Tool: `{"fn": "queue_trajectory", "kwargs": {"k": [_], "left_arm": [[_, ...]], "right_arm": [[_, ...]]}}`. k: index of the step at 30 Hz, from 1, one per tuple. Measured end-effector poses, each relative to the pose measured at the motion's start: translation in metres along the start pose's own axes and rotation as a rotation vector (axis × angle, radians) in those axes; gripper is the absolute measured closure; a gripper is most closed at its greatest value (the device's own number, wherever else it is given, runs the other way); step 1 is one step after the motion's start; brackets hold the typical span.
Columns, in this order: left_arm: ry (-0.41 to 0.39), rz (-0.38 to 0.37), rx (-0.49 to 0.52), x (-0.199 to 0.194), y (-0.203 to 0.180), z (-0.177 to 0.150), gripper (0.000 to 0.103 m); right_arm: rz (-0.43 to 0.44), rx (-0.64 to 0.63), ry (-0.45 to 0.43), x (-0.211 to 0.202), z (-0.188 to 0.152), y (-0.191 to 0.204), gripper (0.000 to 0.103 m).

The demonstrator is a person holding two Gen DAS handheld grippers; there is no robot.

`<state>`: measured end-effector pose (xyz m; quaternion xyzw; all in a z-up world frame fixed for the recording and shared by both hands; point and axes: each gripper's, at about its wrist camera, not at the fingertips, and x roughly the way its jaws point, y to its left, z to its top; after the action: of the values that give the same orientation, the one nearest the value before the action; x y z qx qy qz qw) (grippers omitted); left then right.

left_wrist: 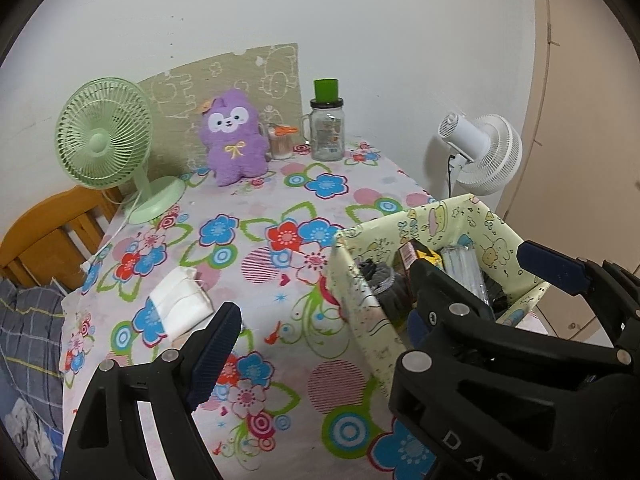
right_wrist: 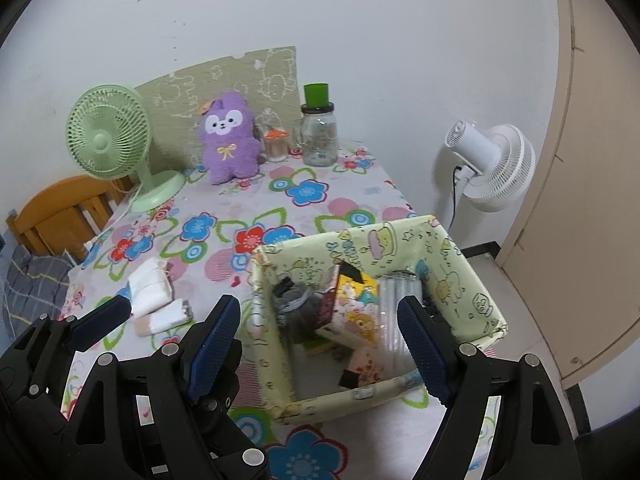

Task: Organize soft objects
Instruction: 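Lift both tools out of the yellow box, then move both tools toward the white cloth packs on the tablecloth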

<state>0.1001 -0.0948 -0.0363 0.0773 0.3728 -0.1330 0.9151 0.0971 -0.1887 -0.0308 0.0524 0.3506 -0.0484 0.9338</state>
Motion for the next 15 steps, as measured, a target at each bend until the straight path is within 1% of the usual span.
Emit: {"fn": "queue_trajectory", "kwargs": {"k": [15], "left_arm": [[-0.007,0.037,-0.044,-0.013,0.043,-0.011,0.016]], "right_arm": [[0.037,-0.046,-0.001,-0.003,-0.002,0.049,0.019]]}}
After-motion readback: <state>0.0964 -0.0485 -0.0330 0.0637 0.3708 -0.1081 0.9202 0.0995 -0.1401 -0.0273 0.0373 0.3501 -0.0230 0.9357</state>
